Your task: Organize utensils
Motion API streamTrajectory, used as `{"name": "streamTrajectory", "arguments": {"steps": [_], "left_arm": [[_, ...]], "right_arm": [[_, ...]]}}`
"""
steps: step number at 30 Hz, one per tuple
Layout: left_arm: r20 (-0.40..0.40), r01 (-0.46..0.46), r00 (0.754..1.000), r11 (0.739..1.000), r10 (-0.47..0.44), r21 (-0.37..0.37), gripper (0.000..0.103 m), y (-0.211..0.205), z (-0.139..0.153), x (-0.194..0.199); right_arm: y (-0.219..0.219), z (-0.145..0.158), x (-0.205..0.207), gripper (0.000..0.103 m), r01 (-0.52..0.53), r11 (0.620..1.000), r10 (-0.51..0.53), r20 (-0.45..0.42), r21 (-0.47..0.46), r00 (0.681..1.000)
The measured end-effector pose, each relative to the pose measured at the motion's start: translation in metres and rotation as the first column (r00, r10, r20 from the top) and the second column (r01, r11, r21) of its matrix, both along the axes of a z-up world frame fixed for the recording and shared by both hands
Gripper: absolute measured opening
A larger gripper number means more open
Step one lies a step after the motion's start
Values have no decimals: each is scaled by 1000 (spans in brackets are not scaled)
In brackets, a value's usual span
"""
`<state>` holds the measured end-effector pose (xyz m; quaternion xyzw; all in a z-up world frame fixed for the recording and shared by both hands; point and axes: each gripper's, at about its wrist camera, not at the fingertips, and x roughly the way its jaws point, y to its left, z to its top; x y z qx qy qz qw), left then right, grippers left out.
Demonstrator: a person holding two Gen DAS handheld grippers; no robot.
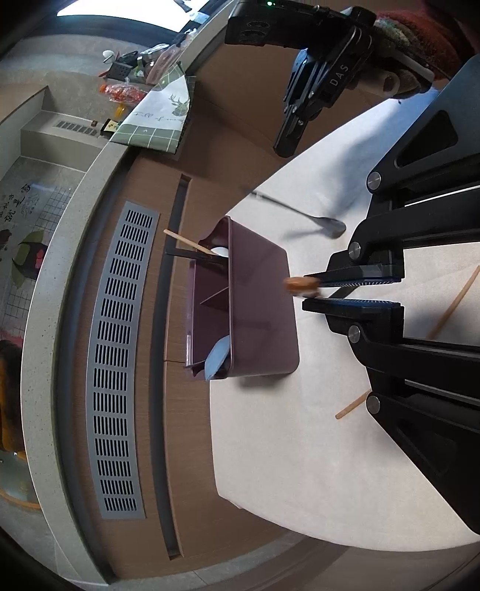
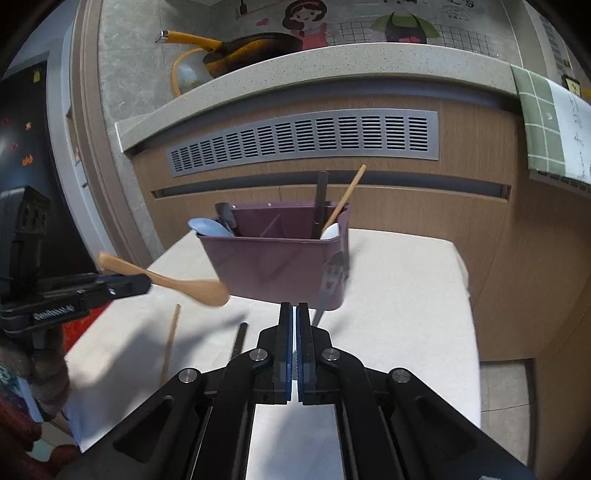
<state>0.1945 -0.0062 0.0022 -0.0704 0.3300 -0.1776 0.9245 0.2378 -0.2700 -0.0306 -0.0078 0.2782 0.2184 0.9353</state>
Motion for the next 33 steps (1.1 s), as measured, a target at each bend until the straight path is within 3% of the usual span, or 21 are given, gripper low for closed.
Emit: {"name": "streamTrajectory", "arguments": {"steps": [4, 6, 8, 12, 17, 22, 24, 30, 33], "left_arm": [[-13, -18, 1000, 1000, 18, -1, 6, 5, -7, -1], [-31, -24, 999, 1000, 24, -5, 6, 8, -13, 0], [-50, -32, 998, 999, 32, -13, 6, 10, -19, 1], [-74, -42, 996, 999, 39, -30, 6, 14, -26, 2], [-71, -55, 996, 998, 52, -38, 6, 20, -25, -1], [-73, -60, 996, 997, 56, -56, 6, 26, -27, -3], [-75, -54, 996, 996, 49, -66, 6, 27, -29, -3], [-81, -48, 996, 995, 41, -90, 6, 27, -34, -2], [-78, -60, 996, 993, 52, -105, 6, 34, -35, -4]], "right_arm": [[-6, -18, 6, 5, -24, 999, 21, -70, -39, 997], [-10, -32, 11, 16, -20, 999, 14, -119, -47, 993], [-14, -46, 18, 22, -13, 999, 7, -177, -34, 984], [-20, -73, 50, 22, 58, 998, -46, -295, 29, 954], [-8, -88, 75, 22, 141, 989, -115, -380, 40, 918], [5, -88, 58, 24, 134, 991, -121, -359, 10, 925], [5, -93, 51, 29, 134, 990, -114, -364, 31, 924], [31, -91, 47, 53, 168, 985, -174, -346, -47, 922], [44, -92, 52, 55, 189, 974, -218, -308, -121, 926]]}}
